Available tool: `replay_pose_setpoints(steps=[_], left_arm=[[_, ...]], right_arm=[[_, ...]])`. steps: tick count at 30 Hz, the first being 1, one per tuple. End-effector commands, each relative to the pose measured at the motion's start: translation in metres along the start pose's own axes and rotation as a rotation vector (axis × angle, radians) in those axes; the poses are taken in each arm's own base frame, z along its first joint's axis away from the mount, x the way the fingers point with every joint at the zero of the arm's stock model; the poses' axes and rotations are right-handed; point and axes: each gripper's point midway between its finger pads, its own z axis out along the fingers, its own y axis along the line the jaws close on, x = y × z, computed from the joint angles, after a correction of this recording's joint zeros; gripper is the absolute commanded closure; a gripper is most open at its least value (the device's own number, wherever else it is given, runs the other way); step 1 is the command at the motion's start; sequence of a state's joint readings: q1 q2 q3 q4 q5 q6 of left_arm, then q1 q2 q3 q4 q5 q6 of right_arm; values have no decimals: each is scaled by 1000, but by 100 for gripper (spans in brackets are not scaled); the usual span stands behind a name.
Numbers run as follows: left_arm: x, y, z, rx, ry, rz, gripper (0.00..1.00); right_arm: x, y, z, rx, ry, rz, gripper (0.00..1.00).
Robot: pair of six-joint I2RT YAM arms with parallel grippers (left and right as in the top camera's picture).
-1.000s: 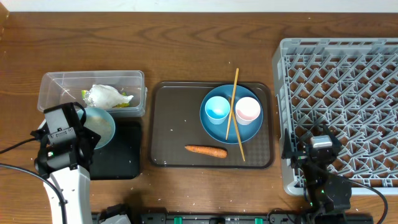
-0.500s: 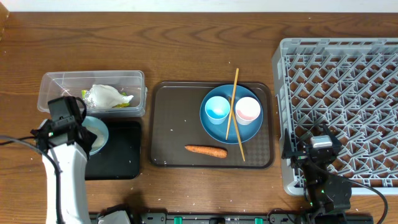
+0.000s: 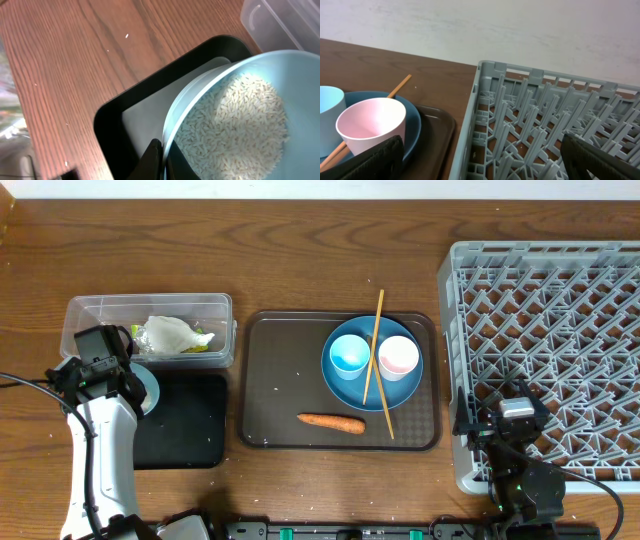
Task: Sort waste into correct bins and load items into the dishwasher rack
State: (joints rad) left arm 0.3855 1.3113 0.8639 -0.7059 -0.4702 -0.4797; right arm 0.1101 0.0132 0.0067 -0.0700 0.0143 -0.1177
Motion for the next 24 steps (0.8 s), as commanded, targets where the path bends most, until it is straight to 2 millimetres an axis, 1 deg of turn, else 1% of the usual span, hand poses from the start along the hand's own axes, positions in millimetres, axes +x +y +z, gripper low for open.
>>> replay_pose_setpoints(steps=[1,5,10,15,21,24], left_arm=[[-18,5,-7,-26,-54,57,94],[-19,5,-8,-27,-56,164,94],[-23,5,-12,-26,-62,190,94],[-38,12,-21,-65,-104,205,94],[-55,11,-34,-54,-146,298,94],[-59,11,-39,-53,-158,343,94]], right_arm=[[2,-1,0,2,5,-11,1],[2,-1,0,2,5,-11,1],[2,-1,0,2,5,-11,1],[2,-1,0,2,5,-11,1],[2,-1,0,2,5,-11,1],[2,-1,0,2,5,-11,1]])
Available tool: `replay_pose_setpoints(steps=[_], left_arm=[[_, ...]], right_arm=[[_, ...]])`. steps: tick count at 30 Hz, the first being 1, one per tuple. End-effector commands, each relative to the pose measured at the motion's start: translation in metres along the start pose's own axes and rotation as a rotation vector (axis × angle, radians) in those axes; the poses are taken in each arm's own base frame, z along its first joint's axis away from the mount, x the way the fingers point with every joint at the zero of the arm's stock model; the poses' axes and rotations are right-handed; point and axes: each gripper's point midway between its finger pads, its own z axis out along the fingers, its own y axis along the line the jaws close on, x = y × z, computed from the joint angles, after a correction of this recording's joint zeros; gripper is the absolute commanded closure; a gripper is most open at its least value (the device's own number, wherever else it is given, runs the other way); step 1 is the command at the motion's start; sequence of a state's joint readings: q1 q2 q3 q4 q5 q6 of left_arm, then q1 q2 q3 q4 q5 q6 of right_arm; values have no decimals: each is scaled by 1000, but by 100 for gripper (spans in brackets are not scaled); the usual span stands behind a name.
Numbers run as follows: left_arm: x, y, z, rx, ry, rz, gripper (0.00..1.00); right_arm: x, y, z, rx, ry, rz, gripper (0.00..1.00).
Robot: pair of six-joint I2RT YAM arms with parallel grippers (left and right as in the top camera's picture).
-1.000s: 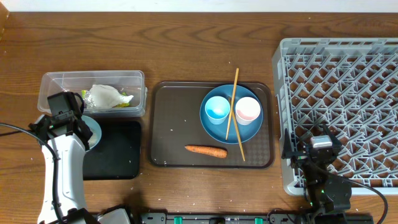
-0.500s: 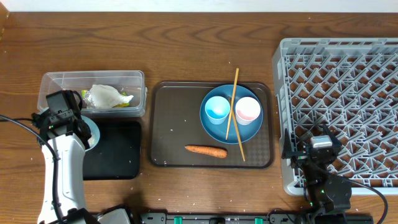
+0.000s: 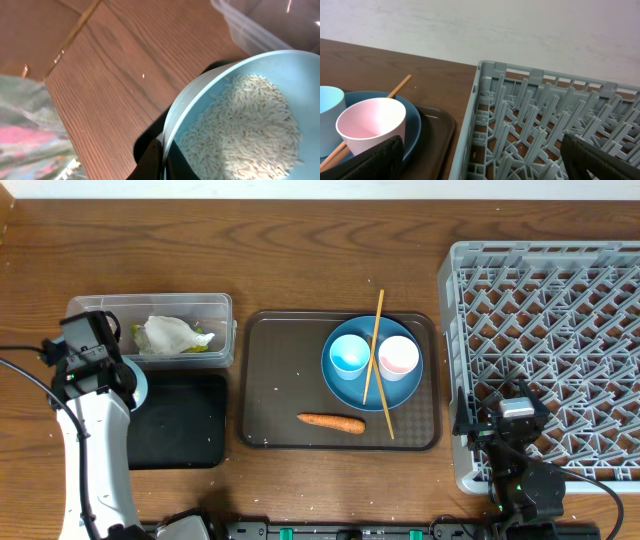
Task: Sort waste into correct bins and load items into the dishwasher rack
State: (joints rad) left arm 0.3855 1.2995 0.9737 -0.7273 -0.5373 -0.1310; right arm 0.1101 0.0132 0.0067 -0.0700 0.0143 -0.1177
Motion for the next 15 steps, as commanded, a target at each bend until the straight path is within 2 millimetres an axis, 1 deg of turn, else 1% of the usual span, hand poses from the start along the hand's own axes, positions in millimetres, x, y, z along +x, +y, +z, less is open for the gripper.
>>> replay_pose_setpoints(steps=[1,6,8,11,15], left_arm=[[-18,13,-14,-26,-57,54,94],[-21,18,-21,-33,-82,55,94],[-21,17,-23,-21,-87,54,94],[-20,5,-26,36,-89,66,94],[-17,-16,-32,141,-88,88,94]], right_arm=[[2,-1,0,2,5,-11,1],[2,-1,0,2,5,-11,1],[2,-1,0,2,5,-11,1],[2,-1,0,2,5,-11,1],[2,-1,0,2,5,-11,1]])
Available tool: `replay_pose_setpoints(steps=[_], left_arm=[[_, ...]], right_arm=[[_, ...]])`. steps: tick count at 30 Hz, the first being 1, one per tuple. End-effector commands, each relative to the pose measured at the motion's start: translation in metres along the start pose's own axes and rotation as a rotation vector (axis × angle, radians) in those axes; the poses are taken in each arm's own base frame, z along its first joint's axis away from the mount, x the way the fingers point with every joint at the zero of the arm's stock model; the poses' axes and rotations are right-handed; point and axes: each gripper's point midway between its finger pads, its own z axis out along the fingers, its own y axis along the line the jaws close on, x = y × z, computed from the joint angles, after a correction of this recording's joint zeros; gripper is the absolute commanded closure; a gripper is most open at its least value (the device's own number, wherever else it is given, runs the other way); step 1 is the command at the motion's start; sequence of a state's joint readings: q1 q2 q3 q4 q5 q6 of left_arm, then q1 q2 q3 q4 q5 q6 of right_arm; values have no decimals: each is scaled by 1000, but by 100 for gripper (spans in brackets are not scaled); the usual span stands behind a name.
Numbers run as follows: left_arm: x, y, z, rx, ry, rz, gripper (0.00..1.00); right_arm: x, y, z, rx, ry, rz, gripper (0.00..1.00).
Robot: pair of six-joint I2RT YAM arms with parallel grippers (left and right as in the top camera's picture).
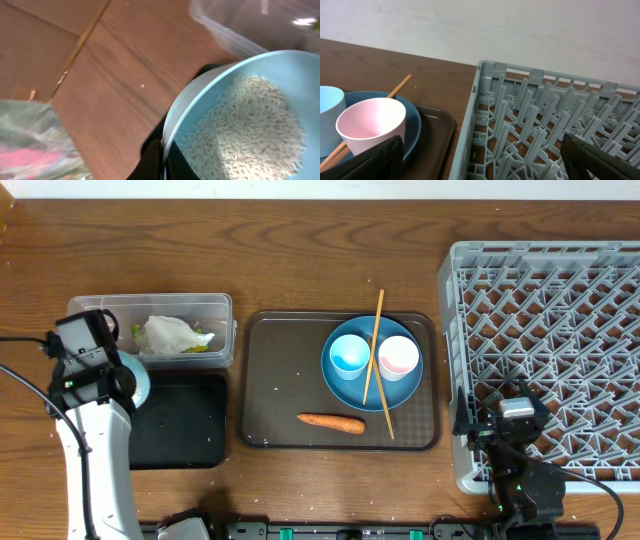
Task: Sort waste into correct bins and load items into the dishwasher rack
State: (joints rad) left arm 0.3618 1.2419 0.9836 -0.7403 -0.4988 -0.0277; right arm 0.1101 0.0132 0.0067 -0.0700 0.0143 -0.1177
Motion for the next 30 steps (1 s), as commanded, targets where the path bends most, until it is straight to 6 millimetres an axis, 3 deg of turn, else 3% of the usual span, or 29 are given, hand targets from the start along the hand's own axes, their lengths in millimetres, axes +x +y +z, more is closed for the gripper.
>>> replay_pose_setpoints(steps=[1,7,10,14,18,21,26,30], left_arm=[[-13,-17,-14,108,-43,1,94],[-16,-42,-33,215,-87,9,94],[-21,-57,-51,282,-143,15,94],[-19,-94,-87,464,-204,82,94],[-4,-134,-121,654,-206,143,93],[11,-154,-134,724,-159,149,94],[40,-186,-146,792,-69,206,94],[61,-210,-145,795,-20,306,94]], right_arm=[[2,-1,0,2,5,-11,1],[2,-1,0,2,5,-11,1],[2,-1,0,2,5,-11,1],[2,-1,0,2,5,-11,1],[2,-1,0,2,5,-11,1],[2,-1,0,2,5,-11,1],[2,-1,0,2,5,-11,1],[2,-1,0,2,5,-11,1]])
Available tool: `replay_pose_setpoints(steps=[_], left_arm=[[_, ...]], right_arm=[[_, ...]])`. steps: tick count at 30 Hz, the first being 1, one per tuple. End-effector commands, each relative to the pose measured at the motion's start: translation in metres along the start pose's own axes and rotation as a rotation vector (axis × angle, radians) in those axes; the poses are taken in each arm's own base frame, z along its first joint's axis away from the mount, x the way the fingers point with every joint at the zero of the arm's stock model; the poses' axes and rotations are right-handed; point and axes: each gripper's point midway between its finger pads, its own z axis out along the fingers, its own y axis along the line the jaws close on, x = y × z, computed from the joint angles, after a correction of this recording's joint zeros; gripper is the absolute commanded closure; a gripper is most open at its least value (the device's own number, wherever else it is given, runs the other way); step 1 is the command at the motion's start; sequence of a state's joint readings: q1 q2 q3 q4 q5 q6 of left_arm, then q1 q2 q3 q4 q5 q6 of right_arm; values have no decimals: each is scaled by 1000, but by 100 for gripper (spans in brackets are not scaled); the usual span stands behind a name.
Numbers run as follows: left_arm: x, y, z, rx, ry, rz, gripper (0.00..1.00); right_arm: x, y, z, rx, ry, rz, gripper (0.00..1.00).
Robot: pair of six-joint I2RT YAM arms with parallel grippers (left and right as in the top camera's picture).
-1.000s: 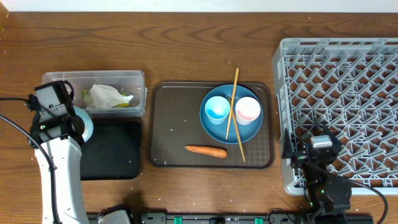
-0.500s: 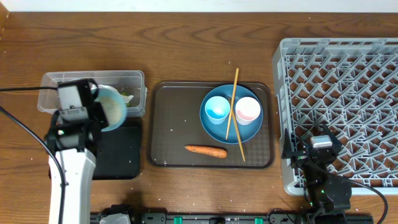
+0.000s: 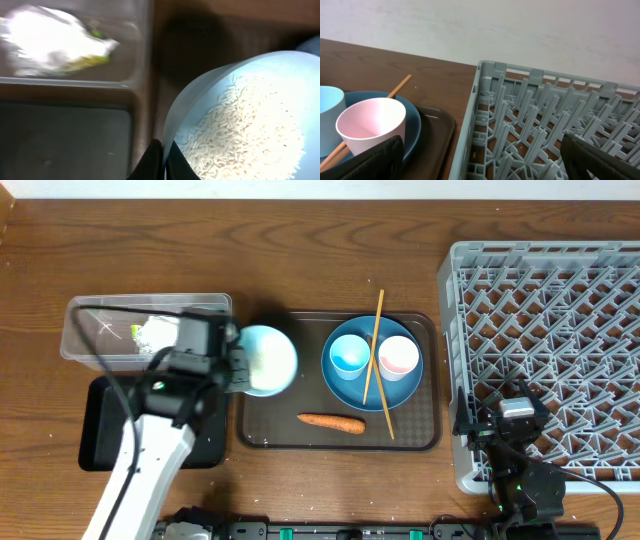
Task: Sort waste into correct bins and load items into the dishwasher rack
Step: 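Carry the bowl back right and set it on the brown tray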
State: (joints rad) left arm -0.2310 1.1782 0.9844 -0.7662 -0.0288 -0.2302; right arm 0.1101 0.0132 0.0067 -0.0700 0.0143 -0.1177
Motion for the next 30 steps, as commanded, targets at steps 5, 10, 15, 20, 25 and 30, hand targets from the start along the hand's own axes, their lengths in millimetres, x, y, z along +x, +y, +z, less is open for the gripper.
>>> replay_pose_setpoints(steps=[5,10,15,20,25,30], left_arm=[[16,-23,31,8,130,31,94],[30,-21,59,-28,224,33,94],[48,-17,86,-68,327,28,94],[53,-9,100,-123,353,41,92],[52,-8,99,-126,344,41,65],[39,-12,88,-106,311,80,53]], right_arm=[[2,-1,0,2,5,-11,1],[2,-1,0,2,5,-11,1],[2,-1,0,2,5,-11,1],[2,-1,0,2,5,-11,1],[2,-1,0,2,5,-11,1],[2,-1,0,2,5,-11,1]])
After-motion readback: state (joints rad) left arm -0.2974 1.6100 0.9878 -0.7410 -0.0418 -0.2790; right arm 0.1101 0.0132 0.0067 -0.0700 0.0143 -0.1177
